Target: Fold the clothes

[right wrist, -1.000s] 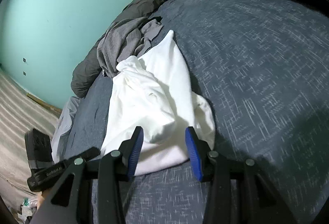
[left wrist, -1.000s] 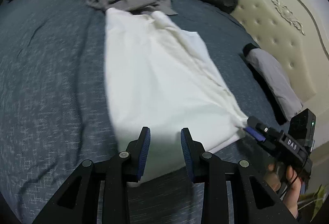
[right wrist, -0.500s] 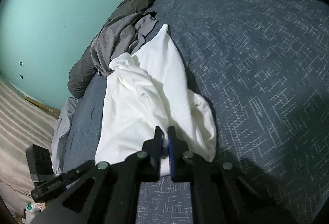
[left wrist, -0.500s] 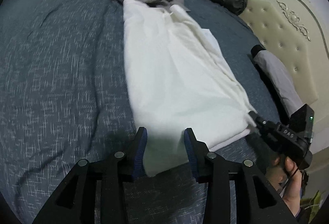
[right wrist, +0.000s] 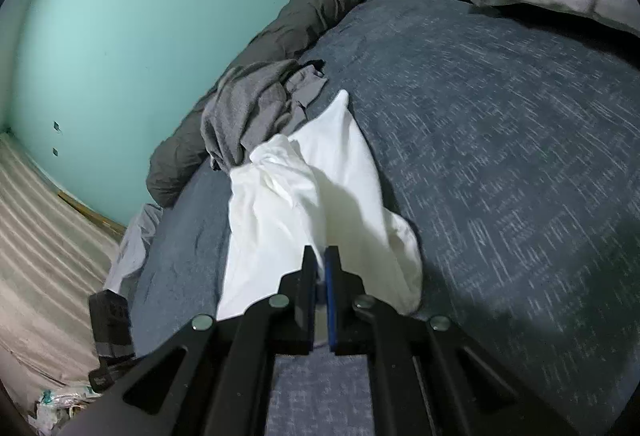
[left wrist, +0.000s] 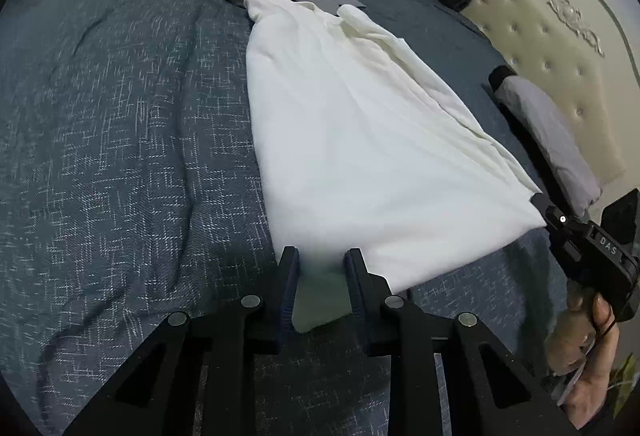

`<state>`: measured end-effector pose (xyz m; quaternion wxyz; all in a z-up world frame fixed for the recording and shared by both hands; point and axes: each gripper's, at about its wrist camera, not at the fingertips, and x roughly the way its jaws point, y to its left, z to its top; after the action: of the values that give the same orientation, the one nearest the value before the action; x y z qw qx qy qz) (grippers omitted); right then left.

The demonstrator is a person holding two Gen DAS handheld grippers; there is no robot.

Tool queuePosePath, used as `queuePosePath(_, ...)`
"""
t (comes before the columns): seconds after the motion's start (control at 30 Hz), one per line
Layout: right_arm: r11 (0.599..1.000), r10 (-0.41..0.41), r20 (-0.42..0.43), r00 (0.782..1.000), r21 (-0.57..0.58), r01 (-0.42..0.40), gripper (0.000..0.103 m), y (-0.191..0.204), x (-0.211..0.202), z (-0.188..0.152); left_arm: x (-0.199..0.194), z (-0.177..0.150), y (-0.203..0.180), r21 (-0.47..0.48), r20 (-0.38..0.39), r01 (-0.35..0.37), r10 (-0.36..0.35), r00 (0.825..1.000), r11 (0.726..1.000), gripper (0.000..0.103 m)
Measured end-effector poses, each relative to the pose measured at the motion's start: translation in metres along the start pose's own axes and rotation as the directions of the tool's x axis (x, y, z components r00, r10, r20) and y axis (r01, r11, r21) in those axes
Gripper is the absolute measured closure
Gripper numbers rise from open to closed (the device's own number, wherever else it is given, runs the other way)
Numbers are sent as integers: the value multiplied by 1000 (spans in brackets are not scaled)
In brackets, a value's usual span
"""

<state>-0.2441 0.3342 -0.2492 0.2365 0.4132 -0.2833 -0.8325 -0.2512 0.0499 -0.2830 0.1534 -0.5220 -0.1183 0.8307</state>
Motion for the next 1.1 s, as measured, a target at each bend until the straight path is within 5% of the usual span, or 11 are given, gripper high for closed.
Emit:
queuePosePath(0.3, 991, -123, -67, 990, 50, 127, 100, -26, 24, -15, 1, -2, -3, 35, -9, -37, 37, 999, 999, 76)
queuePosePath(0.5, 988, -130, -82, 988, 72, 136, 99, -32, 30, -15, 6, 3, -7, 31, -6, -42, 43, 999, 999, 76)
queuePosePath(0.7, 979, -186, -14, 982, 77, 187, 94, -32, 12, -8, 6, 2, -10, 24, -5, -49, 49, 999, 999, 76)
queuePosePath(0.97, 995, -91, 14, 996, -28, 92, 94, -7, 9, -4, 2, -2, -15, 32, -2, -67, 67, 998, 997, 75)
queuePosePath(1.1, 987, -152, -49, 987, -59, 149, 94, -5, 27, -8, 3, -2, -13, 22, -4, -58, 58, 998, 998, 72)
